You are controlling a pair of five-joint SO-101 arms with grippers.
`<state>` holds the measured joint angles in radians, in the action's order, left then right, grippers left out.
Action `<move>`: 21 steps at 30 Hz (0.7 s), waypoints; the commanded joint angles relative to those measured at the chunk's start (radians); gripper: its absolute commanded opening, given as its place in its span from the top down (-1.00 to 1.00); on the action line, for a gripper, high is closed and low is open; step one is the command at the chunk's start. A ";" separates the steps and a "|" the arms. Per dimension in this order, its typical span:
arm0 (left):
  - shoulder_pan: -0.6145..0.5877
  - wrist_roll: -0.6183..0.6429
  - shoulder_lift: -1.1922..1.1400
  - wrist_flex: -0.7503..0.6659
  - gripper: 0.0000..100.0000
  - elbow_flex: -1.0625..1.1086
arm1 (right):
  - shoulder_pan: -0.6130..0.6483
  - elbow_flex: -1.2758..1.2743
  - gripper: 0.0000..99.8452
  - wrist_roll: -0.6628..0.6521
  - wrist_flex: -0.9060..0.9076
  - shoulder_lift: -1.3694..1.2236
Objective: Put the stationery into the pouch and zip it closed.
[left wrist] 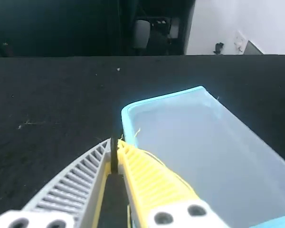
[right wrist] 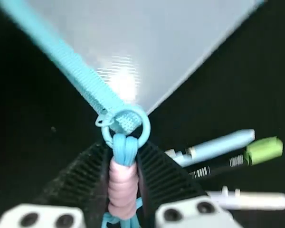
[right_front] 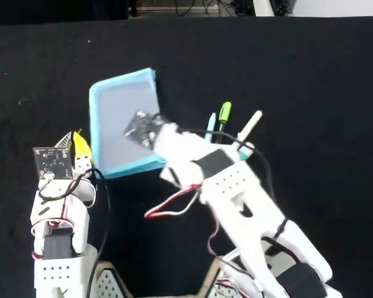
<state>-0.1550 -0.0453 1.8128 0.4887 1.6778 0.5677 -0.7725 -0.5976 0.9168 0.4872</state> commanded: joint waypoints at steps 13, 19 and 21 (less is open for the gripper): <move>0.016 -0.012 -0.104 -0.043 0.75 0.027 | 0.095 0.088 0.98 0.157 0.008 0.318; 0.162 -0.064 -0.132 -0.034 0.75 0.028 | 0.157 -0.236 0.98 0.232 -0.336 0.504; 0.209 -0.117 -0.126 0.002 0.75 0.028 | 0.153 -0.364 0.98 0.253 -0.519 0.544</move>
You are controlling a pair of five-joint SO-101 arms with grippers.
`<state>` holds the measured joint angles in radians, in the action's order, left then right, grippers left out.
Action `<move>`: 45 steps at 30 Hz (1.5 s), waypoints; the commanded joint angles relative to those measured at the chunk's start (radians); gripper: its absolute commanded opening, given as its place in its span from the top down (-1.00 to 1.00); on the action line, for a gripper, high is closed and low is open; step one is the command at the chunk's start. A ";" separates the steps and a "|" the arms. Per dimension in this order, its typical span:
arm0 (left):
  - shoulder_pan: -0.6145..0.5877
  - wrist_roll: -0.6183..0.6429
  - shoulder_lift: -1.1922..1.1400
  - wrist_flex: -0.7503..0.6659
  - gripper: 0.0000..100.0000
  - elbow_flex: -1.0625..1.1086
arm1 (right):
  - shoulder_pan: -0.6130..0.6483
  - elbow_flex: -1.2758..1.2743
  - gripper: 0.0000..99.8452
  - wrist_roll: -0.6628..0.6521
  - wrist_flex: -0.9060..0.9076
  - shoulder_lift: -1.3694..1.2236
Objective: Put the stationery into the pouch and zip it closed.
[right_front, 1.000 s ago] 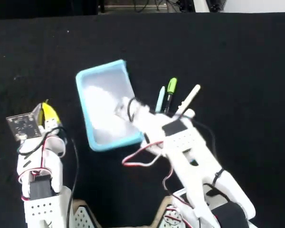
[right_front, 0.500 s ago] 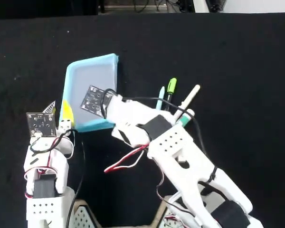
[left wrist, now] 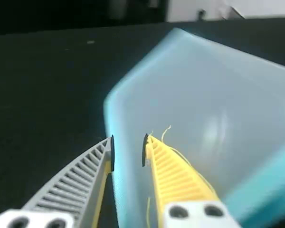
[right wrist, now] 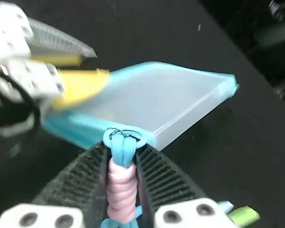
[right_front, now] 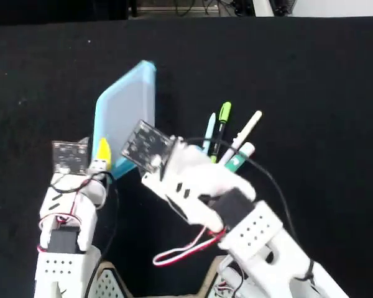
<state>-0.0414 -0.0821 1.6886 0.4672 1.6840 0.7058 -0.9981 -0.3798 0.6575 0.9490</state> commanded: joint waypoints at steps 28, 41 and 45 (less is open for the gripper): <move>0.232 0.046 -0.009 0.014 0.77 0.024 | 0.083 -0.542 0.98 0.178 -0.591 0.559; 0.162 0.048 -0.008 0.014 0.77 0.024 | 0.087 -0.568 0.98 0.101 -0.482 0.561; 0.128 0.044 -0.002 0.014 0.78 0.024 | 0.089 -0.595 0.98 0.100 -0.482 0.559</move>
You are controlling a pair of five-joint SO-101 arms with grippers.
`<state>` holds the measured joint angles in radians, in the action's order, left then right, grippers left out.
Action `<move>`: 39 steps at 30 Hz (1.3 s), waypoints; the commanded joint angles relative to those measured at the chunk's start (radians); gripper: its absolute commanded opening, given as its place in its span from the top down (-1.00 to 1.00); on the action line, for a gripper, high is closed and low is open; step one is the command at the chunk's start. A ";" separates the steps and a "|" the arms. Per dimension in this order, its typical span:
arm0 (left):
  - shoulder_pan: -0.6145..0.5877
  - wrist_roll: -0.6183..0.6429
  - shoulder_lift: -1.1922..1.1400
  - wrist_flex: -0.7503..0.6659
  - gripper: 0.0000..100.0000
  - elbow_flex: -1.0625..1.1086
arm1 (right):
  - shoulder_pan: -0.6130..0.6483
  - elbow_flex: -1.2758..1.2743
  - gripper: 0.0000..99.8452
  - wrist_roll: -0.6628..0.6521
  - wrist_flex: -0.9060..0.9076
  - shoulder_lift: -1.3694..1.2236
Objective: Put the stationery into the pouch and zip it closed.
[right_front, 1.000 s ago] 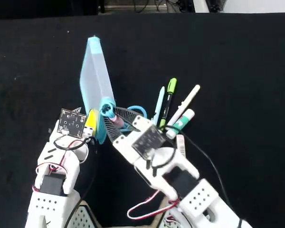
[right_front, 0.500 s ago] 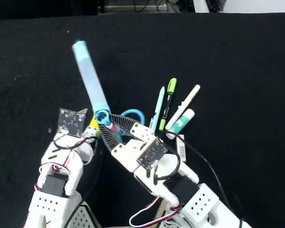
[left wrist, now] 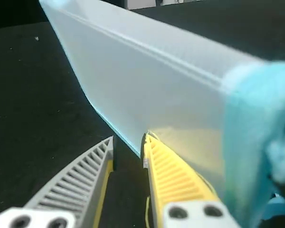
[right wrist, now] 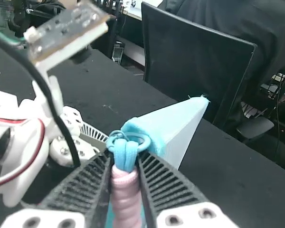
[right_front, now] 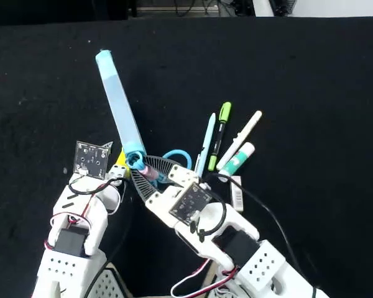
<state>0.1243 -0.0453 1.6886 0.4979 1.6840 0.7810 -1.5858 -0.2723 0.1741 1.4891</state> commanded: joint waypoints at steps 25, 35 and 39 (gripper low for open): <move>-0.131 0.011 0.000 -0.026 0.78 0.024 | -0.040 0.154 0.98 -0.077 0.120 0.019; 0.090 0.009 -0.011 0.028 0.77 0.024 | -0.031 0.225 0.98 -0.077 0.112 0.019; 0.090 0.009 -0.009 0.029 0.77 0.024 | -0.031 0.174 0.98 -0.077 0.114 0.022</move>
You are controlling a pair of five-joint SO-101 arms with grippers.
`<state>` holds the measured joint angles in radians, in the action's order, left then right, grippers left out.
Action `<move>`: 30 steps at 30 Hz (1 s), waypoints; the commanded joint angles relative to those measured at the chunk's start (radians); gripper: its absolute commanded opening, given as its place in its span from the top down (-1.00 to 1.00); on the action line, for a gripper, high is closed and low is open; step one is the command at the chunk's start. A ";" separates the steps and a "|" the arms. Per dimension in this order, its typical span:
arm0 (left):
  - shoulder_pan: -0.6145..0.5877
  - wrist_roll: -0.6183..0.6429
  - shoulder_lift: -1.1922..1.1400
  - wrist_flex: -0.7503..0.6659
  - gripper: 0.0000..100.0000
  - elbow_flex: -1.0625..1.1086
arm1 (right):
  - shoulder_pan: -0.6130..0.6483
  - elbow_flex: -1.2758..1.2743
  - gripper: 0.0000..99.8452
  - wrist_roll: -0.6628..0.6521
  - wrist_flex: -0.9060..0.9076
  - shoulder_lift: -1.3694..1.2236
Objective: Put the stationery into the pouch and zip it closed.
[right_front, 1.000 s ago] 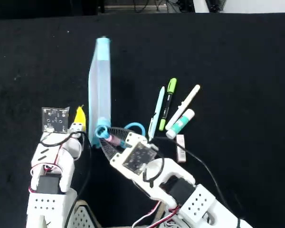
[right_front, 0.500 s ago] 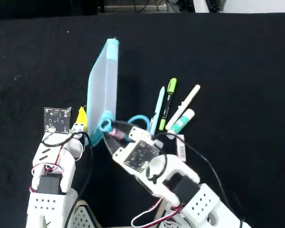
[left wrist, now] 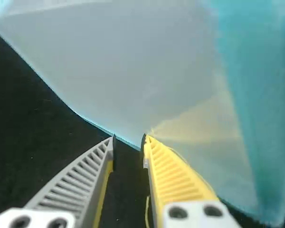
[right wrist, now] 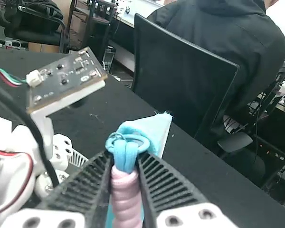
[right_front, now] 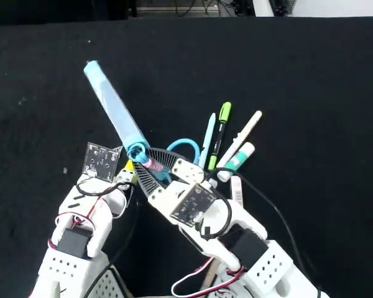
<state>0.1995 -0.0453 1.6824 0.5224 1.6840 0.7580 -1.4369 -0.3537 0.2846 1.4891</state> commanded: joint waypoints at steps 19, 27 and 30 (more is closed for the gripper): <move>-0.205 0.006 0.006 0.009 0.78 -0.010 | -0.012 -0.257 0.98 -0.003 -0.003 0.028; -0.232 0.003 0.006 0.215 0.78 -0.180 | -0.106 -0.255 0.98 -0.005 0.002 0.028; -0.232 0.002 0.006 0.285 0.78 -0.254 | -0.097 -0.255 0.98 -0.005 0.003 0.028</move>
<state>-0.0261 -0.0453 1.6824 0.7296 1.5812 0.6767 -1.6962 -0.3521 0.2846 1.5029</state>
